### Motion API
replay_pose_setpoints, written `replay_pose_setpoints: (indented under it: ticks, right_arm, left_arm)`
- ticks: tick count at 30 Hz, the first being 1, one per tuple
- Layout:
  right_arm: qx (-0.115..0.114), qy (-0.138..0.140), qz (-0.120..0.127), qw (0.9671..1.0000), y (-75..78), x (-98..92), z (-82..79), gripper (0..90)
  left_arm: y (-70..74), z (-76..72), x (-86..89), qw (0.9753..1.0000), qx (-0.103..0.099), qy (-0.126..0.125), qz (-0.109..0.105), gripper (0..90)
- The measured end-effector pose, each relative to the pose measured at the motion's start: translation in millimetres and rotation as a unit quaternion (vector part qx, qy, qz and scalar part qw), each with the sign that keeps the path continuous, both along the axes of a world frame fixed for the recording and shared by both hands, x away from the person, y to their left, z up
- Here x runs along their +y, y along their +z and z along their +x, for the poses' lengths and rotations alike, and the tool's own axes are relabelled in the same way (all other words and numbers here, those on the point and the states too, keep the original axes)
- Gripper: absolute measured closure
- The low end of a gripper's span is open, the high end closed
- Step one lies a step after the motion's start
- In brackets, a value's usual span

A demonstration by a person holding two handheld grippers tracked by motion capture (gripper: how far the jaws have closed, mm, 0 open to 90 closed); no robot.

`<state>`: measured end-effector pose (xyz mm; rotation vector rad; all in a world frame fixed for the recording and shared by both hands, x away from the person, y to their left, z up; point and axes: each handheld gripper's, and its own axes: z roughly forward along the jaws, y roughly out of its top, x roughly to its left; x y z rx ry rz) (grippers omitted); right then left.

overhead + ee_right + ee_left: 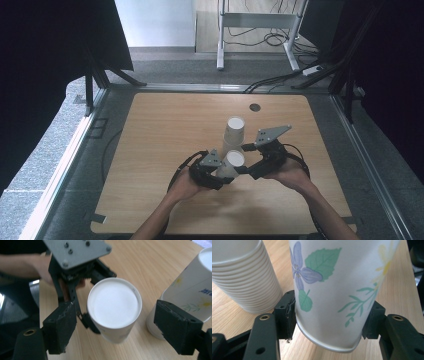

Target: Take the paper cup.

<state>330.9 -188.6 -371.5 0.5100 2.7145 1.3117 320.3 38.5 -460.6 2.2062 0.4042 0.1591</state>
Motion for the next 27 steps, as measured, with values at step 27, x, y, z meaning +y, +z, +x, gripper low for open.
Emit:
replay_pose_setpoints:
  ticks: [27]
  right_arm:
    - [0.009, 0.070, -0.112, 0.9912, -28.9, 18.6, -10.5, 19.7]
  left_arm:
    - [14.0, -2.6, -20.9, 0.9834, 0.013, -0.095, 0.154, 39.5]
